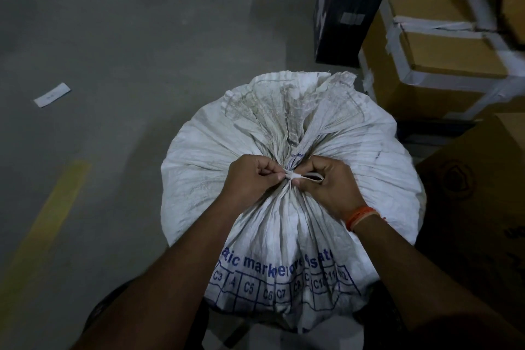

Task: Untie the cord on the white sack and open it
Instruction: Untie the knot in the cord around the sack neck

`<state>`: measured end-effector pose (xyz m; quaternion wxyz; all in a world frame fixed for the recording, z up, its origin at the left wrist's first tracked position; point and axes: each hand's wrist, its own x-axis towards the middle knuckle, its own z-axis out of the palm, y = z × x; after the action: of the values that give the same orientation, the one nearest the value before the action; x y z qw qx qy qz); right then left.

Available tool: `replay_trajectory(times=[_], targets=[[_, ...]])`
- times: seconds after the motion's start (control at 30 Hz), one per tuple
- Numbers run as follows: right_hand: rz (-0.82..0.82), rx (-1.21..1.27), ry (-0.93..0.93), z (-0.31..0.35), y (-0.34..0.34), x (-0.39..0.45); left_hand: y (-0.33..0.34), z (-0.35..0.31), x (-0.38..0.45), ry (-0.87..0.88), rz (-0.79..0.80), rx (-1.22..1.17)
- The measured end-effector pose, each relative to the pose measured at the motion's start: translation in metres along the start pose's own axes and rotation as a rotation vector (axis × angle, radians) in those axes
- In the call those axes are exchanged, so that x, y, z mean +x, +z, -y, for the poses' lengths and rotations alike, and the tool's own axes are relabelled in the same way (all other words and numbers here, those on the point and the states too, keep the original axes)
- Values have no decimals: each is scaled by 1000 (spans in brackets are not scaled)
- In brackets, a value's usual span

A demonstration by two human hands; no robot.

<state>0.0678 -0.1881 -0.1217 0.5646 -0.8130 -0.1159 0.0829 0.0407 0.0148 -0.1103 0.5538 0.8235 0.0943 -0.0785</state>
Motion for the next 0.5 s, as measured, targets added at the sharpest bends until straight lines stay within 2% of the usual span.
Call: replay_trajectory(times=[0.27, 0.5], targets=[[5, -14, -2, 2, -1, 0, 6, -5, -2, 9, 32, -55], [3, -34, 4, 6, -1, -1, -3, -3, -2, -7, -11, 18]])
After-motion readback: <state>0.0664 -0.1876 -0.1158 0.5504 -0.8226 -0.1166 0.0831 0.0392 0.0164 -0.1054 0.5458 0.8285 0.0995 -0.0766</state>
